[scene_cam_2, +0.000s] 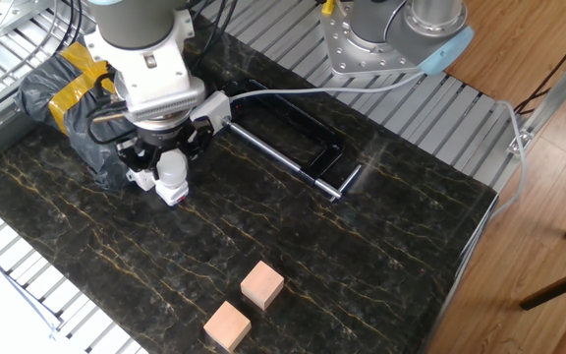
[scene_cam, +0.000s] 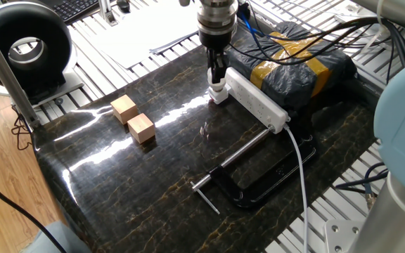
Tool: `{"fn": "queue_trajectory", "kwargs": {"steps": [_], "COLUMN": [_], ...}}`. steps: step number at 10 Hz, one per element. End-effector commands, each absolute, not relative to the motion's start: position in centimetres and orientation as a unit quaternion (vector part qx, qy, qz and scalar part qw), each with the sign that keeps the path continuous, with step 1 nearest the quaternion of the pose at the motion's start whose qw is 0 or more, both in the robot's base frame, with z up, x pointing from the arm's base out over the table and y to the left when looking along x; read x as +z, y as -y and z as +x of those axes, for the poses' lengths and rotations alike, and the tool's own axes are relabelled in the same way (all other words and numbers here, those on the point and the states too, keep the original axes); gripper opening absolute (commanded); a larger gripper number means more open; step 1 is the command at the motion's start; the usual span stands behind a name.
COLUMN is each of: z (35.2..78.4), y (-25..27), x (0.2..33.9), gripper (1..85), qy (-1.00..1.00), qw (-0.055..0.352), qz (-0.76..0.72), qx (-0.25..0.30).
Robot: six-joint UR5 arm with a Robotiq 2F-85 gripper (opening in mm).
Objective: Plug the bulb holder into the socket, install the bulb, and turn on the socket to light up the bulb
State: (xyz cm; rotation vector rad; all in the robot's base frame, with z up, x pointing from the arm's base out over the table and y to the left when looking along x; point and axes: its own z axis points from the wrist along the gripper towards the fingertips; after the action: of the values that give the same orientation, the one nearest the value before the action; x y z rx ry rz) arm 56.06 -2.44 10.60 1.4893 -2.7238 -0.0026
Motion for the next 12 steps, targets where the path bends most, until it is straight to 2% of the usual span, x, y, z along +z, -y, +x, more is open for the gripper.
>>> {"fn": "queue_trajectory", "kwargs": {"steps": [1,8,9,12], "z": [56.0,57.0,57.3,57.5], "y": [2.1,2.3,2.7,2.5], "x": [10.8,10.8,10.9,11.2], "gripper": [1.0,1.7,7.0,34.7], "qy": [0.907,0.917,0.915,0.907], "qw": [0.013,-0.001,-0.002,-0.006], "qz": [0.421,0.398,0.403,0.422], "qx": [-0.012,0.001,0.01,0.012]}}
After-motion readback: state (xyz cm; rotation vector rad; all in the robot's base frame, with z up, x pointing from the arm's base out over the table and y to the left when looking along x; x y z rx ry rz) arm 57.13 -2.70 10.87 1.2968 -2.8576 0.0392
